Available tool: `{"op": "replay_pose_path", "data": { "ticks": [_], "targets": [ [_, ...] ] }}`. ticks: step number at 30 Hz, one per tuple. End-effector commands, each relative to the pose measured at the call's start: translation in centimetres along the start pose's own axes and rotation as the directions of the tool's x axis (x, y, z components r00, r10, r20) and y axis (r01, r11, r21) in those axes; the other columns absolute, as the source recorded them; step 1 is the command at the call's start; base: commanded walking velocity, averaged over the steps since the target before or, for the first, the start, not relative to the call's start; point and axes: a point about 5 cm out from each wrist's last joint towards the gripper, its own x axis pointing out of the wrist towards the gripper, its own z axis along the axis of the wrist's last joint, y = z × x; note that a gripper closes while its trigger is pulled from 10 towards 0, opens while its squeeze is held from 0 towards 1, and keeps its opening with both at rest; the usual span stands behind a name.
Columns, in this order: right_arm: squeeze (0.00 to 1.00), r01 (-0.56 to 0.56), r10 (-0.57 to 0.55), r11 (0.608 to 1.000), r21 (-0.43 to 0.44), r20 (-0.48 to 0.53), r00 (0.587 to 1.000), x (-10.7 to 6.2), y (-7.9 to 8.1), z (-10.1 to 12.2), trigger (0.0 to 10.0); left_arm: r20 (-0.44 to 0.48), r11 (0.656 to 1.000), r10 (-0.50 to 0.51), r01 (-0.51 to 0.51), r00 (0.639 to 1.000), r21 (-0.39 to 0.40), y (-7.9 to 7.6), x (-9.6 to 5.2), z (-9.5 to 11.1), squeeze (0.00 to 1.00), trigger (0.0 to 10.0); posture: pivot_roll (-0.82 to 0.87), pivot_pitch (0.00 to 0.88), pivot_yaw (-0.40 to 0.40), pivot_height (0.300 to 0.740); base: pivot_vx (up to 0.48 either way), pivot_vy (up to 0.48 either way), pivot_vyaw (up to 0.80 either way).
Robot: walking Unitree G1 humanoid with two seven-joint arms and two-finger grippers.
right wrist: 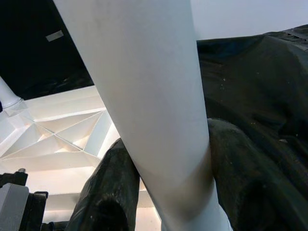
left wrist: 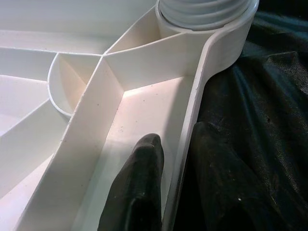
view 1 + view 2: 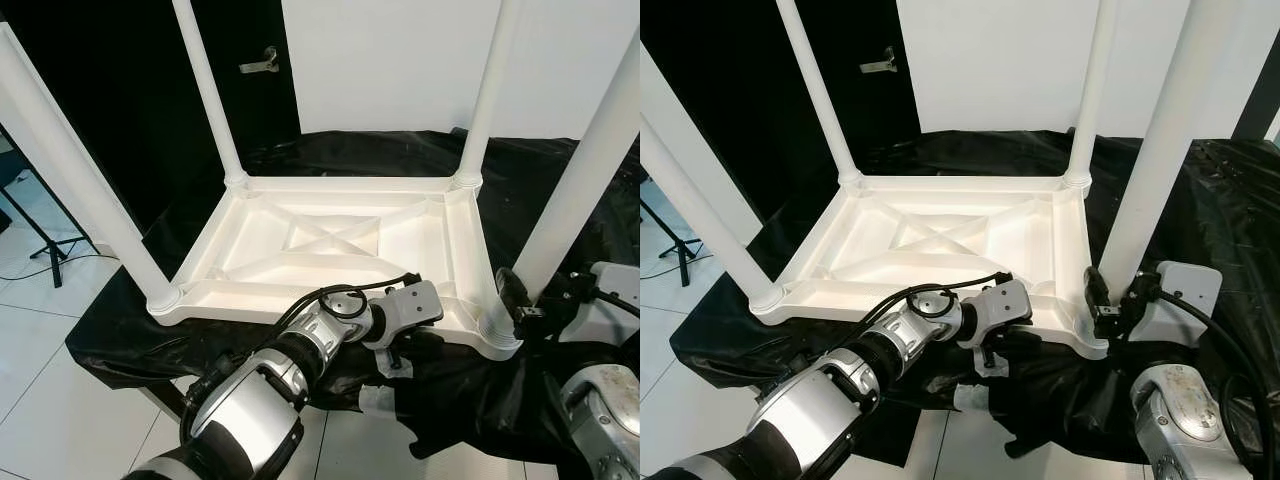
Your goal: Building children table
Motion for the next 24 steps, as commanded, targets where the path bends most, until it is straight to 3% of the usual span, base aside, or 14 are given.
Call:
{"op": "replay_pose_path", "data": {
  "ticks": [1,4,5,8,9,13,18,19,23,24],
  "targets": [
    [0.00,0.028,0.032,0.993,0.117,-0.474,0.880,-0.1,0.2,-7.7,10.0,-0.027,0.995,0.097,-0.098,0.995,-0.030,0.6,-0.5,-0.8,0.00,10.0,-0.06,0.000,0.144,0.740,0.000,0.000,0.00],
    [0.00,0.045,0.027,0.990,0.131,-0.502,0.864,0.0,0.1,-8.0,10.0,-0.027,0.995,0.097,-0.098,0.995,-0.028,0.6,-0.5,-0.8,0.00,10.0,-0.06,0.000,0.144,0.740,0.000,0.000,0.00],
    [0.00,0.067,0.035,0.982,0.174,-0.524,0.851,0.3,0.2,-7.7,10.0,-0.027,0.994,0.101,-0.102,0.995,-0.027,0.7,-0.5,-0.8,0.00,10.0,-0.05,0.000,0.138,0.740,0.000,0.000,0.00],
    [0.00,0.075,0.048,0.973,0.218,-0.511,0.858,0.5,0.6,-7.3,10.0,-0.026,0.994,0.105,-0.105,0.994,-0.029,0.7,-0.5,-0.8,0.00,10.0,-0.05,0.000,0.134,0.740,0.000,0.000,0.00],
    [0.00,0.093,0.030,0.965,0.245,-0.457,0.889,0.9,0.9,-6.4,10.0,-0.025,0.994,0.108,-0.108,0.994,-0.031,0.7,-0.5,-0.9,0.00,10.0,-0.04,0.000,0.132,0.740,0.000,0.000,0.00],
    [0.00,0.092,-0.009,0.974,0.209,-0.367,0.930,1.0,1.2,-5.4,10.0,-0.024,0.993,0.110,-0.111,0.994,-0.035,0.6,-0.5,-0.9,0.00,10.0,-0.04,0.000,0.129,0.740,0.000,0.000,0.00],
    [0.00,0.126,-0.059,0.973,0.193,-0.321,0.945,0.7,0.7,-4.9,10.0,-0.024,0.993,0.114,-0.115,0.993,-0.038,0.7,-0.5,-1.0,0.00,10.0,-0.04,0.000,0.129,0.740,0.000,0.000,0.00],
    [1.00,0.138,-0.072,0.971,0.195,-0.313,0.947,0.6,0.5,-4.8,10.0,-0.024,0.993,0.114,-0.115,0.993,-0.038,0.7,-0.6,-1.1,0.00,10.0,-0.04,0.000,0.131,0.740,0.000,0.000,0.00],
    [1.00,0.118,-0.062,0.976,0.185,-0.286,0.956,0.8,0.8,-4.1,10.0,-0.024,0.993,0.112,-0.113,0.993,-0.039,0.6,-0.5,-1.1,0.00,10.0,-0.05,0.000,0.136,0.740,0.000,0.000,0.00],
    [0.71,0.101,-0.054,0.981,0.168,-0.263,0.963,0.9,0.9,-3.8,10.0,-0.022,0.993,0.108,-0.109,0.994,-0.039,0.5,-0.5,-1.1,0.00,10.0,-0.05,0.000,0.137,0.740,0.000,0.000,0.00]
  ]
}}
